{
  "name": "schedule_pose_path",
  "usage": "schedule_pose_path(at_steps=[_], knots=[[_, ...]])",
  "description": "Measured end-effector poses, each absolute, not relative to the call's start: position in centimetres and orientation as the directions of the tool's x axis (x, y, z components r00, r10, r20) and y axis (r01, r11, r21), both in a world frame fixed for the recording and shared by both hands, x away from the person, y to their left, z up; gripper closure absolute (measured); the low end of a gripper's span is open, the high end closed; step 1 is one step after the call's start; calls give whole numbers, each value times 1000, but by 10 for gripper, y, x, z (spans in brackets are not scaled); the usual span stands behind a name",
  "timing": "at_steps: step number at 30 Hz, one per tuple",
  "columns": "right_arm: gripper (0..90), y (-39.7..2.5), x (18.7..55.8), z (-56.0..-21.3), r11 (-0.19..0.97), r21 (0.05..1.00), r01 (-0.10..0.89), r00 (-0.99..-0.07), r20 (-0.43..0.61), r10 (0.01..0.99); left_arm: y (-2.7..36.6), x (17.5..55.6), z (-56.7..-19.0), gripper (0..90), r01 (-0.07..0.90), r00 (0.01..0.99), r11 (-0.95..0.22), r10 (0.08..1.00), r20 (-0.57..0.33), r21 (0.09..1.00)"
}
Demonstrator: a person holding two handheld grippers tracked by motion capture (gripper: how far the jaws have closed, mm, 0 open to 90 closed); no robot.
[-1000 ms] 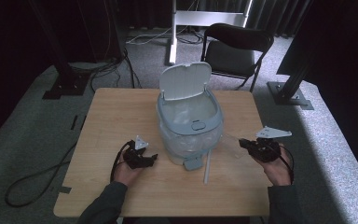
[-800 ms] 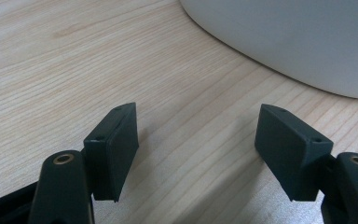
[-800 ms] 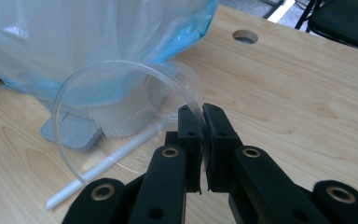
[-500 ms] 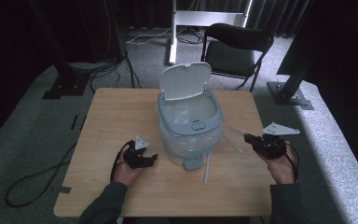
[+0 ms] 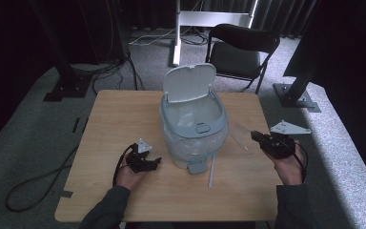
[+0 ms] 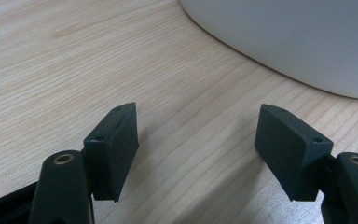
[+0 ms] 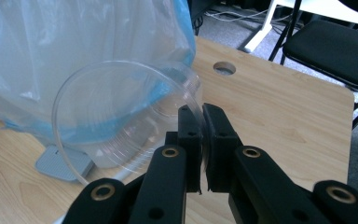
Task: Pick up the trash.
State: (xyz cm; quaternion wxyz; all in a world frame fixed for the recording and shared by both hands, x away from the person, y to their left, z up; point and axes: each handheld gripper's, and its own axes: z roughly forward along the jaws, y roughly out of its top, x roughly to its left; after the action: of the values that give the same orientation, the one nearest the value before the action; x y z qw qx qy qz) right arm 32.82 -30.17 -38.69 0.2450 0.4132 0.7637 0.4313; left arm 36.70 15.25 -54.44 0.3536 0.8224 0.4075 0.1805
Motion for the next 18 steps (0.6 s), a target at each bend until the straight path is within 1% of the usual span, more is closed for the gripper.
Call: schedule_pose_path(at_steps=[18], knots=[[863,-303,327,-367,268,886,379,-519,-36,854,152,367,-544,302,543,603,-418,798,9,729]])
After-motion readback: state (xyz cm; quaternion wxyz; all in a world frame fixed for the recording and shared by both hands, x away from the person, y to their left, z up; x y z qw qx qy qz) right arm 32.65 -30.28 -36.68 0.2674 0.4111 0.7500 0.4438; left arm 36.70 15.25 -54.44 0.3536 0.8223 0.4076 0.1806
